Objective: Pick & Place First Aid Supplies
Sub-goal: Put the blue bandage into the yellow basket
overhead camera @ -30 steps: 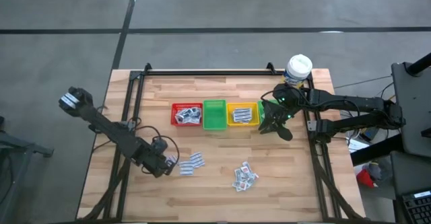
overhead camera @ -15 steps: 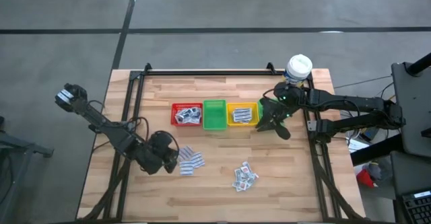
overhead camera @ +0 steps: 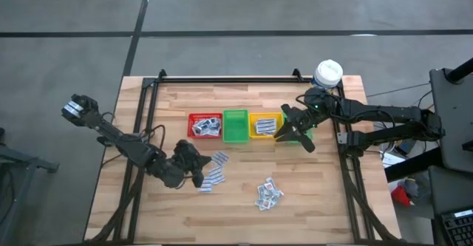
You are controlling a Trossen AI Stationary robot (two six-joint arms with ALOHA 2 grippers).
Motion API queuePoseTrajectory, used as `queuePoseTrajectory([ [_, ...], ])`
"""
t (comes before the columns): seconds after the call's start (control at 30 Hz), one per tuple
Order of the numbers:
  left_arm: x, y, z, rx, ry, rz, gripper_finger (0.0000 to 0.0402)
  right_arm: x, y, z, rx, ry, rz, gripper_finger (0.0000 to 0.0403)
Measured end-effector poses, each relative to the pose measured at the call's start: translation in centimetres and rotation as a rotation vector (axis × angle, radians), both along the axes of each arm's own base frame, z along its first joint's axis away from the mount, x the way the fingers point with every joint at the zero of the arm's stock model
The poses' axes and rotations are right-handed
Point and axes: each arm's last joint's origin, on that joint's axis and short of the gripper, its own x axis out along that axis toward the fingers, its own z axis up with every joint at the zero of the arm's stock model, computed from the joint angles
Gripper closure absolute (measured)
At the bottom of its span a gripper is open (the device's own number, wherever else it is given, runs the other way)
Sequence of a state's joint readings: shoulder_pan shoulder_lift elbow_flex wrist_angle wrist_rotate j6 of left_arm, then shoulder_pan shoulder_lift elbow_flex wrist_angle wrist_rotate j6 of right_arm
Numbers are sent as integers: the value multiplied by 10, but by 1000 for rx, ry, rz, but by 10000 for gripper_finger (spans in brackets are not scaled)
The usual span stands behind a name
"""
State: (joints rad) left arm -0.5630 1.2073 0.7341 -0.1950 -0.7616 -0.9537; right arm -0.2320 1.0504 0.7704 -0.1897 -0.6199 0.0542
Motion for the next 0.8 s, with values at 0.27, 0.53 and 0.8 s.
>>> queuePoseTrajectory([
  [0.27, 18, 6, 1, 61, -7, 13, 402, 23, 11, -10, 4, 2, -27, 302],
  [0.53, 24, 6, 5, 82, -35, -4, 401, 56, 9, -29, -7, 25, -53, 262],
  [0.8, 24, 7, 5, 98, -28, -6, 402, 102, 6, -36, -4, 38, -34, 235],
])
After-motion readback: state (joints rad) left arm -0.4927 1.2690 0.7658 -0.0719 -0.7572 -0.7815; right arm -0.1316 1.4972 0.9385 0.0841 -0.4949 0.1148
